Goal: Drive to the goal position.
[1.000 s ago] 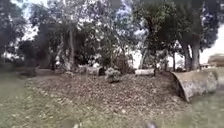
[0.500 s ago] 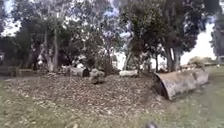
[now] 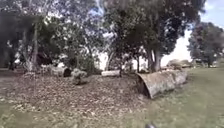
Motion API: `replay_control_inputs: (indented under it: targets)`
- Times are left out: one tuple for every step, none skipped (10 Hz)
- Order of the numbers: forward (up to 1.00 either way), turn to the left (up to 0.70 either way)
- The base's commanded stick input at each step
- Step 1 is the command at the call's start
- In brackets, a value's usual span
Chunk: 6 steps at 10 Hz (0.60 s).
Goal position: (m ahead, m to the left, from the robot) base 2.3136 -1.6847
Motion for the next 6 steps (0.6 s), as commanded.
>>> replay_control_inputs:
  targets:
    - [0.00, -0.50]
    - [0.00, -0.50]
    - [0.00, -0.50]
    - [0.00, -0.50]
    - [0.00, -0.50]
    - [0.00, -0.50]
